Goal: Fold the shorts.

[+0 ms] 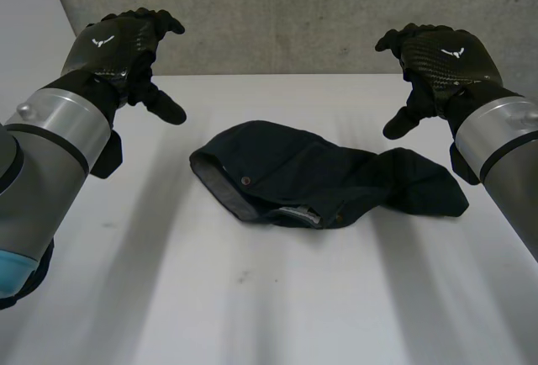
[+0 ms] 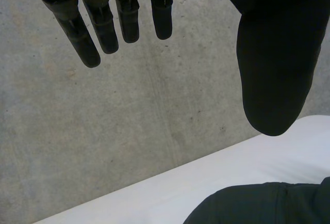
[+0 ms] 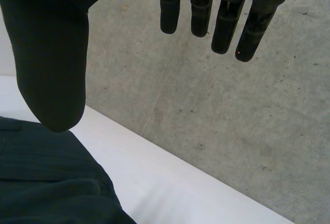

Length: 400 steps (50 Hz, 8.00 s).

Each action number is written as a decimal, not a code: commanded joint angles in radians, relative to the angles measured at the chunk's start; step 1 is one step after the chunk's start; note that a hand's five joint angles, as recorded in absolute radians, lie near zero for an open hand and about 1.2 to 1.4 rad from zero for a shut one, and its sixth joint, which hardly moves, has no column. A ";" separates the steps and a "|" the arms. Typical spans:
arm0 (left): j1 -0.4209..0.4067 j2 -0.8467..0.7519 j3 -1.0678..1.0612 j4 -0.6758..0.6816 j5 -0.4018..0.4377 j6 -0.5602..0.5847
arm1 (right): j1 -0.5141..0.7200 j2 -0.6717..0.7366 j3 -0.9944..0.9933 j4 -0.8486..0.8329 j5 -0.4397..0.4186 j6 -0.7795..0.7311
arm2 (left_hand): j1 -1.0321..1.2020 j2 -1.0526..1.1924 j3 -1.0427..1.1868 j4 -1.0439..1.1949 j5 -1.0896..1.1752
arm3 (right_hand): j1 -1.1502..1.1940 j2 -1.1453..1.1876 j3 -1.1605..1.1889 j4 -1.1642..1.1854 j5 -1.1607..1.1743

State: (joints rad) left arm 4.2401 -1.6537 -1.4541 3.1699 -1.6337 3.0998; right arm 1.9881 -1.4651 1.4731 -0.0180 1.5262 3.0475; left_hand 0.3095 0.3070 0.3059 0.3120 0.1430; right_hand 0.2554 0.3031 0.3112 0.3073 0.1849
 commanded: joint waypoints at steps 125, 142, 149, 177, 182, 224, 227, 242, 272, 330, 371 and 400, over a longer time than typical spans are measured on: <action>-0.014 -0.026 -0.008 0.082 -0.018 -0.009 | -0.304 0.258 -0.010 0.133 0.051 -0.742 | -0.131 -0.129 -0.128 -0.134 -0.139 | -0.081 -0.129 -0.137 -0.133 -0.185; -0.014 -0.026 -0.017 0.081 -0.020 -0.009 | 0.227 0.155 0.019 0.075 0.043 -0.247 | -0.131 -0.129 -0.128 -0.134 -0.139 | -0.081 -0.129 -0.137 -0.133 -0.185; -0.011 -0.026 -0.029 0.079 -0.020 -0.009 | 0.337 0.246 0.114 0.078 0.043 -0.161 | -0.131 -0.129 -0.128 -0.134 -0.139 | -0.012 -0.060 -0.068 -0.064 -0.116; -0.008 -0.057 -0.091 0.128 -0.020 -0.009 | 0.273 0.391 0.250 -0.177 0.080 -0.145 | -0.131 -0.129 -0.128 -0.134 -0.139 | 0.331 0.283 0.275 0.279 0.227; -0.008 -0.058 -0.091 0.128 -0.020 -0.009 | 0.242 0.390 0.253 -0.203 0.087 -0.151 | -0.131 -0.129 -0.128 -0.134 -0.139 | 0.683 0.635 0.627 0.631 0.579; -0.015 -0.531 0.037 0.286 0.132 0.295 | 0.149 0.011 0.003 0.148 -0.005 -0.320 | -0.114 -0.111 -0.110 -0.116 -0.122 | 1.141 1.093 1.085 1.089 1.037; -0.023 -0.577 0.087 0.286 0.132 0.280 | 0.164 -0.014 0.016 0.148 -0.005 -0.320 | -0.111 -0.108 -0.107 -0.113 -0.119 | 1.141 1.093 1.085 1.089 1.037; -0.025 -0.683 0.251 0.202 0.149 0.125 | 0.156 -0.096 0.015 0.148 -0.006 -0.328 | 1.087 1.089 1.090 1.084 1.079 | 1.141 1.093 1.085 1.089 1.037; 0.069 0.116 0.126 0.055 0.192 0.129 | -0.006 -0.100 -0.304 0.331 0.000 -0.507 | 1.087 1.089 1.090 1.084 1.079 | 1.141 1.093 1.085 1.089 1.037; 0.049 -0.531 0.081 0.095 0.054 0.364 | 0.106 0.625 -0.357 0.064 0.064 -0.489 | 1.087 1.089 1.090 1.084 1.079 | 1.141 1.093 1.085 1.089 1.037; -0.046 -0.411 0.119 0.267 0.066 0.846 | -0.006 0.356 -0.234 0.388 0.034 -0.527 | 1.087 1.089 1.090 1.084 1.079 | 1.141 1.093 1.085 1.089 1.037; -0.098 -0.893 0.548 0.502 0.104 0.605 | -0.015 0.492 -0.240 -0.218 0.221 -0.488 | -0.135 -0.133 -0.131 -0.137 -0.143 | -0.081 -0.129 -0.137 -0.133 -0.185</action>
State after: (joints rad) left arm 4.1416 -2.6694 -0.7586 3.6482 -1.5311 3.7781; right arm 1.9804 -0.7666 1.1109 -0.2615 1.8272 2.3513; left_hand 0.1943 0.2045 0.2089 0.2028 0.0454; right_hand 0.1996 0.2142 0.2123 0.2312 0.0700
